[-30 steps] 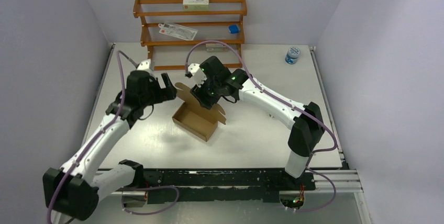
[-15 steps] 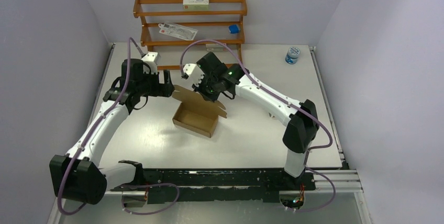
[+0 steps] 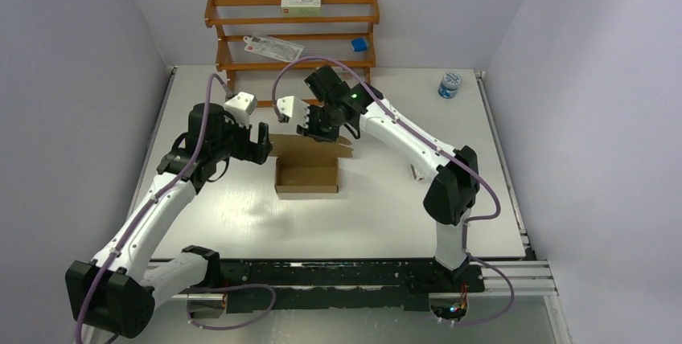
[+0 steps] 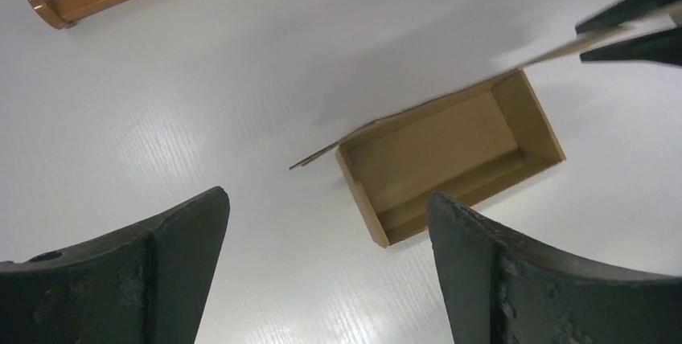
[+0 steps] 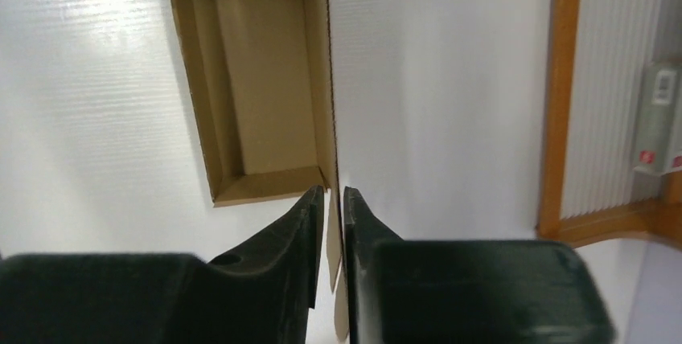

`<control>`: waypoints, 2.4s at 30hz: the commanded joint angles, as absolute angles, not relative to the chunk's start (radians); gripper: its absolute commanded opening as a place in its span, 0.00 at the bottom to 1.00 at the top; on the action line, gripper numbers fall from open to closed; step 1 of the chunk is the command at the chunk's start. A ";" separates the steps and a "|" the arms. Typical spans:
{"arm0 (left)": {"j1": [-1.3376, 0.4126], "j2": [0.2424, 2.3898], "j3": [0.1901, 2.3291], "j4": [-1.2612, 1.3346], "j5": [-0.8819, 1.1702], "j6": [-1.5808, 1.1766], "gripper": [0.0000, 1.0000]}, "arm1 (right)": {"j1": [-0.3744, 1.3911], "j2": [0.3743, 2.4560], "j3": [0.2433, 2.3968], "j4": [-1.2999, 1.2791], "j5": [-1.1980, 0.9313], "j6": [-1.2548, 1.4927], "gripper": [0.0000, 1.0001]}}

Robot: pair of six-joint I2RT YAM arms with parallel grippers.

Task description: Fold the paper box

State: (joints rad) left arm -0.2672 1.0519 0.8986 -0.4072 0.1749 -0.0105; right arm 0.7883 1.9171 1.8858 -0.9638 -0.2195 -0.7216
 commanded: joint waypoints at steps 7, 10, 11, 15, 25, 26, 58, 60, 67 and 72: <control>-0.366 1.025 0.912 -0.398 0.009 0.045 0.98 | 0.750 1.707 1.708 -0.764 -0.185 -0.524 0.53; -0.401 1.054 0.913 -0.419 -0.059 0.056 0.98 | 0.748 1.561 1.523 -0.640 -0.137 -0.433 0.62; -0.403 1.066 0.918 -0.429 -0.063 0.059 0.98 | 0.745 1.498 1.468 -0.608 -0.117 -0.412 0.65; -0.406 1.134 0.972 -0.489 -0.030 0.095 0.98 | 0.711 1.361 1.270 -0.487 -0.102 -0.398 0.73; -0.372 1.196 0.984 -0.499 0.007 0.126 0.98 | 0.550 1.367 1.124 -0.354 -0.332 -0.358 0.70; -0.358 1.195 0.978 -0.491 0.035 0.128 0.98 | 0.548 1.365 1.116 -0.343 -0.349 -0.365 0.70; -0.216 1.392 1.046 -0.459 0.367 0.227 0.71 | 0.538 1.614 1.211 -0.339 -0.522 -0.581 0.49; -0.216 1.394 1.046 -0.460 0.378 0.230 0.67 | 0.539 1.622 1.216 -0.345 -0.528 -0.583 0.46; -0.216 1.389 1.038 -0.456 0.400 0.233 0.41 | 0.539 1.622 1.224 -0.351 -0.522 -0.590 0.29; -0.216 1.391 1.029 -0.452 0.434 0.234 0.28 | 0.539 1.621 1.224 -0.367 -0.528 -0.595 0.18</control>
